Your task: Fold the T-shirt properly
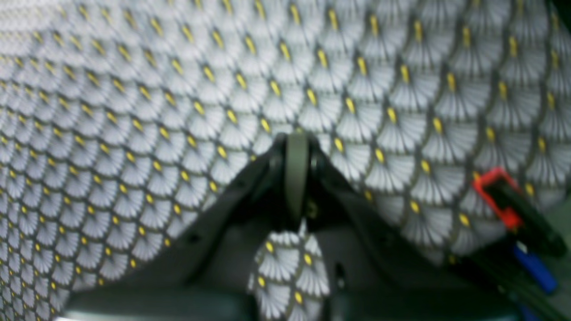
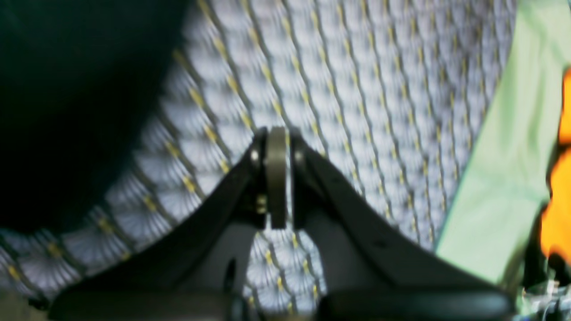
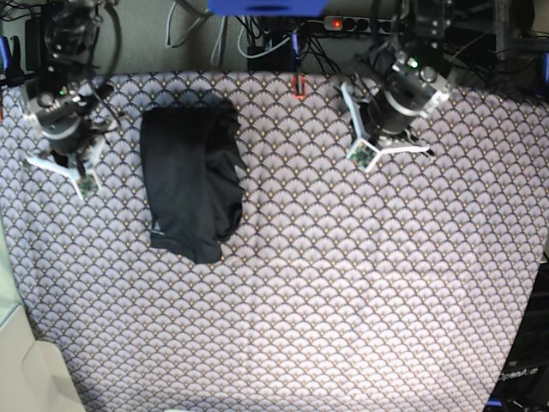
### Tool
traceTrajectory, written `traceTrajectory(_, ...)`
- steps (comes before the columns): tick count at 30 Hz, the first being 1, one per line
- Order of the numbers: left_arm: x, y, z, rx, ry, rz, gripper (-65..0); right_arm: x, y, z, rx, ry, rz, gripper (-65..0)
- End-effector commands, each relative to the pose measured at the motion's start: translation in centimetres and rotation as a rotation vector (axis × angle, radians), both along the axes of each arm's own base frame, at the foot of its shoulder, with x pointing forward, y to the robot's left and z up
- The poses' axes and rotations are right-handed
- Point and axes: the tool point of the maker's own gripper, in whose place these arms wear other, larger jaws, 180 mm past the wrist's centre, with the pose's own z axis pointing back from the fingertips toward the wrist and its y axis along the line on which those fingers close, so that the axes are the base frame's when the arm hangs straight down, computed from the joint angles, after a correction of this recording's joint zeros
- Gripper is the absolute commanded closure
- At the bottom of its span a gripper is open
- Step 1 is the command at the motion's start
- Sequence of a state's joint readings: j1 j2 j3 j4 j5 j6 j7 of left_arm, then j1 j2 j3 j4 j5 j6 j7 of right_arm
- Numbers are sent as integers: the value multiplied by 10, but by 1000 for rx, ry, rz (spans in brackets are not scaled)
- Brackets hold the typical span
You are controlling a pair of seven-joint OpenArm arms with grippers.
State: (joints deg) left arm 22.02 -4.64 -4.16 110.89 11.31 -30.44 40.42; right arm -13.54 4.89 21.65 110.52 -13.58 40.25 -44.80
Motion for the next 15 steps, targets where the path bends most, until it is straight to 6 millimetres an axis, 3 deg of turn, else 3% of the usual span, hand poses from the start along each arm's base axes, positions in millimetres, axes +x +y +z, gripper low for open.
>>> traceTrajectory(1,1,4,9,-13,-34,21,0,4,-5,12,-10,-44,-4,0)
traceTrajectory(10,-35,50,-2,49,39,134,0,-44,-43,4,-49,19,-125,0)
traceTrajectory(15,-69,51,-14,60,116,134,0,-74,-72,7,-56,-11,-228,0)
